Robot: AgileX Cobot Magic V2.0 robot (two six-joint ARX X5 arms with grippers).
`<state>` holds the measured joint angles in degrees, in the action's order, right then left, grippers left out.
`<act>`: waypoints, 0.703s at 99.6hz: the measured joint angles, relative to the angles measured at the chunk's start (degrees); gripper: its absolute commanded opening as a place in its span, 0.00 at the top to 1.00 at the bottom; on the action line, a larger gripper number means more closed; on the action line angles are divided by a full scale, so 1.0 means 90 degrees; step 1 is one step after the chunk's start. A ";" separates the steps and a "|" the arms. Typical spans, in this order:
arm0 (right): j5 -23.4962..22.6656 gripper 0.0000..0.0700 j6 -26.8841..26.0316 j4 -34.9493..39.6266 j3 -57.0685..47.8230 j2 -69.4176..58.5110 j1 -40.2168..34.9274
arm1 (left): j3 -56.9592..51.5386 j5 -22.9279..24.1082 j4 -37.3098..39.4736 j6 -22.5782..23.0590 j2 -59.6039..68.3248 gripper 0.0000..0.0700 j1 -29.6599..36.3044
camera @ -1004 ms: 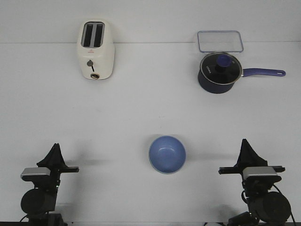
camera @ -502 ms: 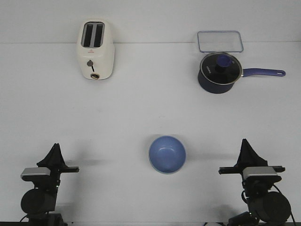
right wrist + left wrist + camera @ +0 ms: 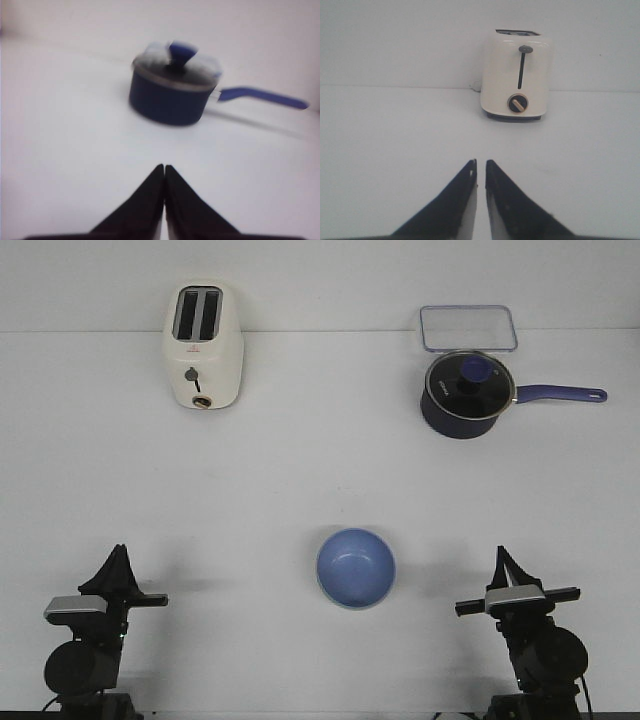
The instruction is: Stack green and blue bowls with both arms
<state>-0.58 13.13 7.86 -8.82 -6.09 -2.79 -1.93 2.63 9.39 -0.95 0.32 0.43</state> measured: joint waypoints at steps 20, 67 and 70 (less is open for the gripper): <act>-0.0102 1.00 0.0406 -0.0138 0.0772 0.0685 0.0112 | 0.0000 0.0000 0.0000 0.0000 0.0000 0.98 0.0000; -0.0146 1.00 0.0515 -0.0529 0.0884 0.0673 0.0121 | 0.0000 0.0000 0.0000 0.0000 0.0000 0.98 0.0000; -0.0143 1.00 0.0515 -0.0529 0.0884 0.0673 0.0121 | 0.0000 0.0000 0.0000 0.0000 0.0000 0.98 0.0000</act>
<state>-1.87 17.76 3.09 -0.86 -0.03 -1.69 -1.93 2.63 9.39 -0.95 0.32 0.43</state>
